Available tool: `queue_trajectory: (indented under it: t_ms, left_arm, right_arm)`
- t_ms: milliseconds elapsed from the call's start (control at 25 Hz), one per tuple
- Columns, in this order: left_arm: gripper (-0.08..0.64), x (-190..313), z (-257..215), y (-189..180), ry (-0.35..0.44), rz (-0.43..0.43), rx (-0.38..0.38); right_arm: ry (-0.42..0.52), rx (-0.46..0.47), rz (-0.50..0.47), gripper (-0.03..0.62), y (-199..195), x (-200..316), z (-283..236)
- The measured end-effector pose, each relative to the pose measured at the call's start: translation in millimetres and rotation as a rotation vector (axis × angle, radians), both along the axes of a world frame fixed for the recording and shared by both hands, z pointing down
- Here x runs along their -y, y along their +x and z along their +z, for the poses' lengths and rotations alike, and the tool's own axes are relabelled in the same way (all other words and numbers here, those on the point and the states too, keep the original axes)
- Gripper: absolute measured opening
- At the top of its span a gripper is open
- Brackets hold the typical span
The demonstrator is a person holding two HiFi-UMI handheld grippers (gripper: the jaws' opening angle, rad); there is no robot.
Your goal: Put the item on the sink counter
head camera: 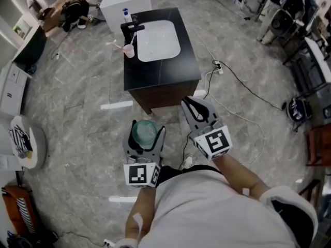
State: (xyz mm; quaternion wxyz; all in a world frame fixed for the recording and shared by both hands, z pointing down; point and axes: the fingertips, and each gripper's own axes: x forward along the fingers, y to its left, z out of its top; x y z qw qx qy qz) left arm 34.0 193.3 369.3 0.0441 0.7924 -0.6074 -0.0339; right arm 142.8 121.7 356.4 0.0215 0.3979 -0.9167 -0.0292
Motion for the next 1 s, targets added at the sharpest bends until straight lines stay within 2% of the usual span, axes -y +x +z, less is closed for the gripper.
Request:
queue_trajectory:
  t_ms: [480,760,1000]
  left_arm:
    - [0.392,-2,4,13,0.002,-0.077,-0.007]
    - [0.393,10,4,10,0.003,-0.075,-0.014]
    - [0.392,37,16,-4,0.006,-0.047,-0.031]
  right_arm:
    - [-0.015,0.013,-0.076,0.054,13,-4,1]
    - [-0.032,0.037,-0.065,0.054,16,6,-2]
    - [-0.033,0.019,-0.043,0.054,7,25,1]
